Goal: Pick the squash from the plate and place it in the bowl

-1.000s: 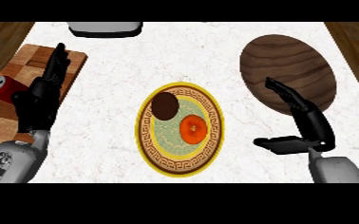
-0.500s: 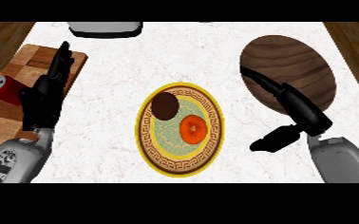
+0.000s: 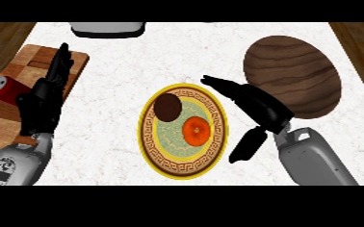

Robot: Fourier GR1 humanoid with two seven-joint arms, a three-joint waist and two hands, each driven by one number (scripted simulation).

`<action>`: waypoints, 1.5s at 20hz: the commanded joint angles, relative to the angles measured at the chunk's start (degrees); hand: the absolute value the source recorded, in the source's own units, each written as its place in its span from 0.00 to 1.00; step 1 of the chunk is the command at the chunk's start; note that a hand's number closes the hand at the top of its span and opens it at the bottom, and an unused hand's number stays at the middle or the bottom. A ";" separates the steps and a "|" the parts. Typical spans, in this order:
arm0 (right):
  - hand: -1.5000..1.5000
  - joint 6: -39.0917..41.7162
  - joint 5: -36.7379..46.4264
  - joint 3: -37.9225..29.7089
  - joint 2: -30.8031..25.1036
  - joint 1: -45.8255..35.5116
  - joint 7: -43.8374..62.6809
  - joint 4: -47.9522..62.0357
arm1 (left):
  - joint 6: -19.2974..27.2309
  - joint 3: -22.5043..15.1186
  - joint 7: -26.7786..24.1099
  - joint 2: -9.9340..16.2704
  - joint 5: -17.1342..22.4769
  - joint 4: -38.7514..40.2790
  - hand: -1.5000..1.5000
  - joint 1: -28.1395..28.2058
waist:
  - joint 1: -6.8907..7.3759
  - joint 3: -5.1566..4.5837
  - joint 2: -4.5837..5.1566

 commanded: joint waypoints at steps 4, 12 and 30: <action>0.00 5.65 3.99 3.86 4.24 -2.48 7.39 1.78 | -4.60 4.65 -2.42 -1.11 0.77 3.58 0.50 -0.83 | -0.26 0.00 0.07; 0.00 1.76 14.86 7.81 8.56 -2.57 5.68 14.88 | -5.19 4.72 0.22 -3.36 -2.63 3.10 0.50 -1.71 | -0.07 0.04 0.19; 1.00 -3.20 26.27 3.69 13.63 -5.05 -11.11 34.24 | -9.88 9.21 2.44 -9.70 -9.67 -1.69 0.50 0.73 | 0.16 0.06 0.17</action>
